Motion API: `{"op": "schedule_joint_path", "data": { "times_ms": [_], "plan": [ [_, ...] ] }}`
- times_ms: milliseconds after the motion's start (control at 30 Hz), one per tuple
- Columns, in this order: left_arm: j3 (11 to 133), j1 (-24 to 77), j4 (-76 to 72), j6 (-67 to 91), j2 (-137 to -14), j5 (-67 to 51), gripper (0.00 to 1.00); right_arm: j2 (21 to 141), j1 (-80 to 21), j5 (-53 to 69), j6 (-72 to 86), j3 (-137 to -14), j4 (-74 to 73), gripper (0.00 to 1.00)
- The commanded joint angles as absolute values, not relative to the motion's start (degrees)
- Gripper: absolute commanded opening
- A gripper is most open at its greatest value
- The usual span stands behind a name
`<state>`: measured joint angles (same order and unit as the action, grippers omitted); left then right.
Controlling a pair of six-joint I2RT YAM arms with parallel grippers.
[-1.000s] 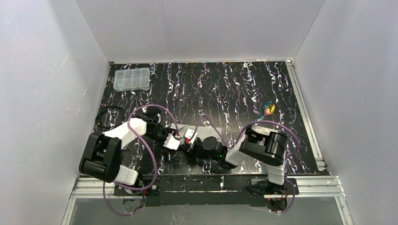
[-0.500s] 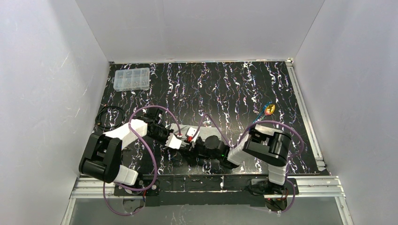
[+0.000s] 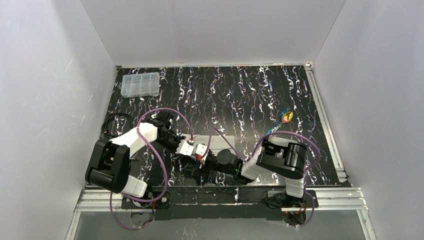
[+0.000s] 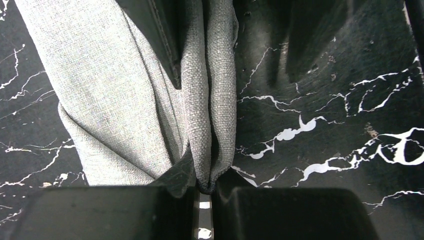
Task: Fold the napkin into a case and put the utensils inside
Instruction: Stuff the top corner of the smaller-rectangle-folded napkin at the center of the board.
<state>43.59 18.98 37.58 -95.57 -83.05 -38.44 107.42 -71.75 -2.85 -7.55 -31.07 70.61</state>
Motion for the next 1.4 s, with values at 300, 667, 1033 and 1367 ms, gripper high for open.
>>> {"op": "schedule_joint_path", "data": {
  "times_ms": [300, 667, 1033, 1367],
  "plan": [
    [45.57, 19.27, 43.07, -95.31, -83.62, -41.57, 0.08, 115.33, -72.73, -9.41, -14.16, -36.82, 78.65, 0.43],
    [46.11, 18.65, 38.66, -84.84, -79.47, -37.44, 0.42, 113.40, -71.47, -6.78, -8.68, -35.10, 76.13, 0.12],
    [39.83, 18.42, 40.06, -79.22, -61.19, -34.70, 0.48, 114.35, -68.88, -3.64, -2.29, -34.32, 78.17, 0.12],
    [31.06, 18.83, 38.36, -80.16, -53.88, -35.14, 0.44, 114.84, -67.43, -2.32, 0.83, -34.07, 78.75, 0.12]
  ]
}}
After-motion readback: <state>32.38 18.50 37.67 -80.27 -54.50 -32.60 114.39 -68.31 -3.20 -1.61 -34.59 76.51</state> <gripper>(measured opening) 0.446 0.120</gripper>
